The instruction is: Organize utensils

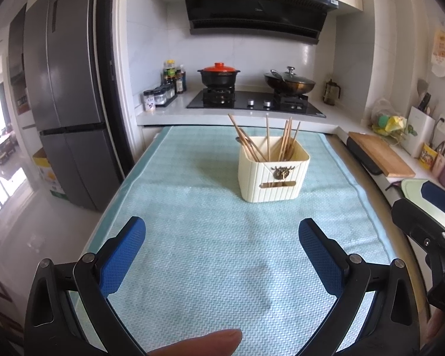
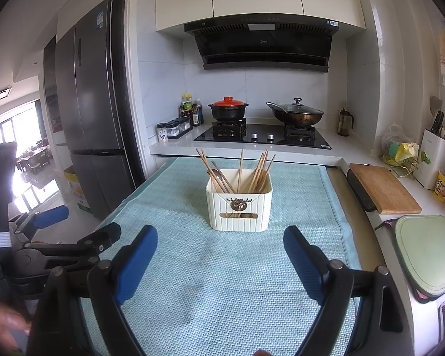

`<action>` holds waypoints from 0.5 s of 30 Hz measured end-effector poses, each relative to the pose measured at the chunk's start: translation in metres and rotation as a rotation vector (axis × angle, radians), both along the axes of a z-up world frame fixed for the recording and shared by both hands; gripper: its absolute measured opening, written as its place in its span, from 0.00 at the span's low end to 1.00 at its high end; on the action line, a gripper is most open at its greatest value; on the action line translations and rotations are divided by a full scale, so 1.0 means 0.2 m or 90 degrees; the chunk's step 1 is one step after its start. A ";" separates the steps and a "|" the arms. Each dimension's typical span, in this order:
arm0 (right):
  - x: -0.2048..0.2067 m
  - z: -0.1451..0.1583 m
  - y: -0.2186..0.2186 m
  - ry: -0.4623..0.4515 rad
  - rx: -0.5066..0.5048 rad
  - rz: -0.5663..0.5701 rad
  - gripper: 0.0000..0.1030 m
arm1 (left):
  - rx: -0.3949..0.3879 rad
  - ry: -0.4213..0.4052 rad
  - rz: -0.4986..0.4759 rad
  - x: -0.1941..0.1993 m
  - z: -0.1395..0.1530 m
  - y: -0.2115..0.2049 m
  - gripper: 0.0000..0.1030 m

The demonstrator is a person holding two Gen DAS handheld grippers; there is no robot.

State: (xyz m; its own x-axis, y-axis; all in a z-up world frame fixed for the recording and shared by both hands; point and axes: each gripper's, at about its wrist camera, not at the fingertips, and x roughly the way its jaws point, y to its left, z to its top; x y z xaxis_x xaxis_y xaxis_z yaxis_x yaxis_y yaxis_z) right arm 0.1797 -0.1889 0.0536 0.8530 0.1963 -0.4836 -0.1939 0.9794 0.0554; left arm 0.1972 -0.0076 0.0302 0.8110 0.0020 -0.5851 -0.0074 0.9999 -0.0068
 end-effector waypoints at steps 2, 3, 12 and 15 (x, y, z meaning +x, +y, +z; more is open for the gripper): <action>0.00 0.00 0.00 0.001 0.001 0.000 0.86 | 0.000 0.002 0.003 0.00 0.00 0.00 1.00; 0.00 0.00 0.00 0.001 0.000 -0.001 0.86 | 0.005 0.000 0.007 0.00 0.00 0.00 1.00; 0.00 0.00 0.00 0.003 -0.001 0.000 0.86 | 0.023 -0.003 0.007 0.00 -0.01 -0.01 1.00; 0.00 -0.01 -0.01 0.005 -0.001 -0.001 0.86 | 0.023 0.000 0.003 0.01 -0.01 -0.02 1.00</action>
State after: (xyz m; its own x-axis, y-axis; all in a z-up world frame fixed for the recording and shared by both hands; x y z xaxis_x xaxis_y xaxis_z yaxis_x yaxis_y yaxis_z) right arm 0.1799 -0.1900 0.0524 0.8498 0.1937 -0.4903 -0.1916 0.9799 0.0551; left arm 0.1995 -0.0115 0.0282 0.8112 0.0271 -0.5842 -0.0118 0.9995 0.0301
